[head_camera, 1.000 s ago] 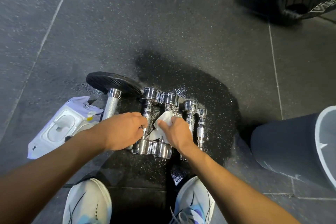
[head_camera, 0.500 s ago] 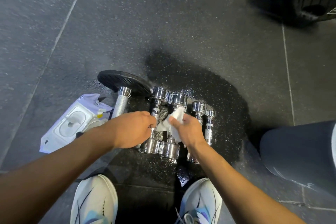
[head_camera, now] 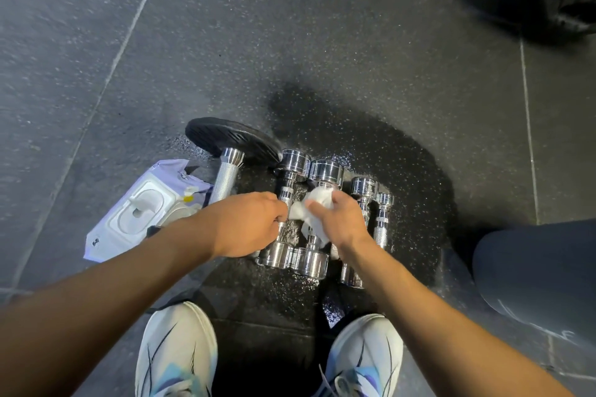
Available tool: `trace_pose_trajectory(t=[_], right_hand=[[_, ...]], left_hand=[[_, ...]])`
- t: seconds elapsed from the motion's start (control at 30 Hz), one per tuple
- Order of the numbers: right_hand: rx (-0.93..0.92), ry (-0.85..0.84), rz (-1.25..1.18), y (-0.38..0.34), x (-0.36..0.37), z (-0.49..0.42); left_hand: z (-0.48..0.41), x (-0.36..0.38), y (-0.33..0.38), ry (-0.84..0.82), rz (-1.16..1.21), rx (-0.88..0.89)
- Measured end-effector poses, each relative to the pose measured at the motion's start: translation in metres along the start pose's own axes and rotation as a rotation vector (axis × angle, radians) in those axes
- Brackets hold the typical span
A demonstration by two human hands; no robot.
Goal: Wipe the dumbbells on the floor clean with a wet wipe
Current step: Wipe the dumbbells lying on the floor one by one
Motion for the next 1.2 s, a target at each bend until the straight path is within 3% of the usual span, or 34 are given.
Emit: trace_pose_trajectory(t=[0.13,0.37,0.57,0.67,0.73,0.77,0.8,0.83,0.9,0.97,1.0,1.03,1.2], right_hand=[[0.127,-0.100,-0.338,0.016,0.026,-0.015],[0.159,-0.340,-0.293,0.021,0.038,-0.002],[0.166,0.025,-0.200,-0.004,0.021,-0.006],[-0.020,0.195,0.130,-0.018,0.014,0.003],[-0.242,0.051,0.976,-0.017,0.035,0.006],[-0.287,0.030,1.187,-0.015,0.035,0.009],[-0.237,0.038,1.237,-0.008,0.032,0.010],[-0.199,-0.042,1.241,0.006,0.034,0.011],[-0.237,-0.006,1.151,0.001,0.032,0.022],[-0.200,0.029,0.856,-0.001,0.019,0.033],[-0.080,0.032,0.656,0.001,0.017,0.037],[-0.102,0.042,0.613,-0.006,0.016,0.040],[-0.303,0.105,0.725,-0.036,0.002,0.054]], left_hand=[[-0.001,0.001,0.000,-0.001,-0.005,0.004],[0.000,0.003,-0.002,-0.006,-0.003,0.002],[0.000,0.002,0.001,-0.016,-0.006,0.011],[0.000,0.002,0.001,-0.008,-0.015,0.011],[0.000,0.001,0.000,-0.007,-0.009,0.007],[0.000,0.002,0.000,-0.007,-0.006,0.004],[0.000,0.002,0.000,-0.006,-0.007,0.006],[0.000,0.001,0.001,-0.006,-0.009,0.011],[0.000,0.002,0.001,-0.008,-0.006,0.012],[-0.002,0.003,0.001,-0.015,-0.013,0.015],[-0.002,0.004,0.001,-0.018,-0.015,0.014],[-0.002,0.003,0.000,-0.019,-0.017,0.014],[-0.002,0.004,-0.001,-0.023,-0.043,0.004]])
Point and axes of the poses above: each hand's wrist, its own z-axis away from the middle knuckle, its own x-axis out of the palm, y = z × x, the point moved 10 cm from there along -z, towards the middle knuckle, and after that the axes turned 2 degrees about z, right-handed, at the moved point
